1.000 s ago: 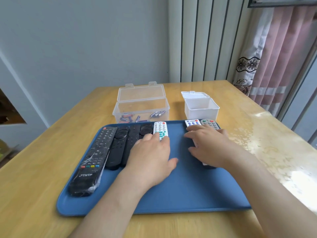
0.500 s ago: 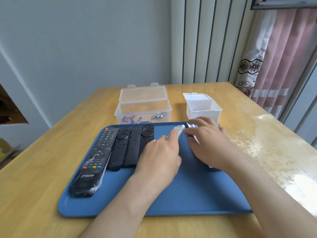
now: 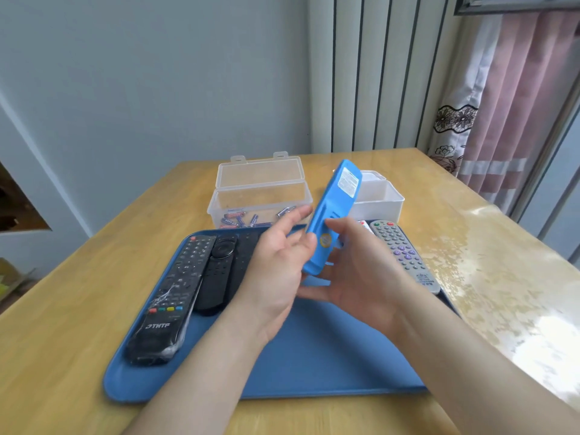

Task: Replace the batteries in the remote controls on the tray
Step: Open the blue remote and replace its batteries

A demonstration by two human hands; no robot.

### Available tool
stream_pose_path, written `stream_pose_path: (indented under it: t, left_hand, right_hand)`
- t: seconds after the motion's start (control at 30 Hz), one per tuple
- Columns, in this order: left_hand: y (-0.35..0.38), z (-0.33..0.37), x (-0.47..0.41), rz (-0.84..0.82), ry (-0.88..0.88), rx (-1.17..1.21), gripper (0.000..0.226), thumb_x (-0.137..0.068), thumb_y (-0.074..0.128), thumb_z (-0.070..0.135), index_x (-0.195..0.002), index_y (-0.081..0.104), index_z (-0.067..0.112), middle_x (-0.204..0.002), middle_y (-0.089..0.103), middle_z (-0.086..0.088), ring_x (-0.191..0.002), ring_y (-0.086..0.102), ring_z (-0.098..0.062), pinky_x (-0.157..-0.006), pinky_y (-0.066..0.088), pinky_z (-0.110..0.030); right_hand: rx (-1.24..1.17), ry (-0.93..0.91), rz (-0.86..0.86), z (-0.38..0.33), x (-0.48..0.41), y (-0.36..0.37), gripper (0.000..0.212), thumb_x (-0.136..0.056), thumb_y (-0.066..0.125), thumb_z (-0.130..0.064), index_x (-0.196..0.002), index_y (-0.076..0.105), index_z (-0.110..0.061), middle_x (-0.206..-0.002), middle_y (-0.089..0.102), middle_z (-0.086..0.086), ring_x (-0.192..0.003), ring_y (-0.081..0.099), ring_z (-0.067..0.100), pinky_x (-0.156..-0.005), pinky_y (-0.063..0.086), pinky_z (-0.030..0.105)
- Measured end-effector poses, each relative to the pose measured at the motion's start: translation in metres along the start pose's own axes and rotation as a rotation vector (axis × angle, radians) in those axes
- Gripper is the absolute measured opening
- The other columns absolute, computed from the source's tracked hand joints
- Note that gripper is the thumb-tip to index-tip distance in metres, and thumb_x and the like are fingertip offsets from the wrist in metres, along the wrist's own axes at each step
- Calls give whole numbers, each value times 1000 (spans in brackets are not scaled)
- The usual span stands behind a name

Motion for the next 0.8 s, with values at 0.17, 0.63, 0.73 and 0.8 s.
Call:
stream_pose_path:
  t: [0.17,0.63,0.73,0.8]
  left_hand:
    - [-3,13,2,95,235,-553,39,-89,49,16,-122,59,36,-105,72,14,-98,68,-11,-89,54,-45]
    - [10,23,15,136,634,-950,59,-82,65,5,-132,43,29,-104,51,15,-97,53,-11,-82,50,-34]
    - [14,25,18,83,691,-1033,42,-82,65,5,-116,48,25,-98,45,20,-96,51,-13,-75,50,-35]
    - [13,24,15,80,674,-1054,37,-82,66,6,-112,52,22,-98,46,19,-96,51,-12,-75,50,-33]
  right_hand:
    - [-75,1,-99,-4,1,3,32,-96,39,-24,-112,65,-13,-99,70,13,-86,71,27,-70,59,41]
    - [-76,-59,-106,-11,2,0,33,-89,36,-20,-100,66,-16,-86,66,6,-70,66,18,-65,54,32]
    - [-70,-48,-96,-8,1,-2,34,-85,37,-20,-104,65,-17,-90,60,8,-70,63,21,-62,54,30]
    - [-60,-37,-79,-6,0,-4,34,-85,38,-23,-106,63,-16,-91,59,9,-73,62,22,-63,54,30]
Point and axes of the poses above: each hand's wrist, its own x-axis away from the middle knuckle, its own y-axis out of the palm, z = x × y, the point moved 6 cm from there along -x, towards the middle knuckle
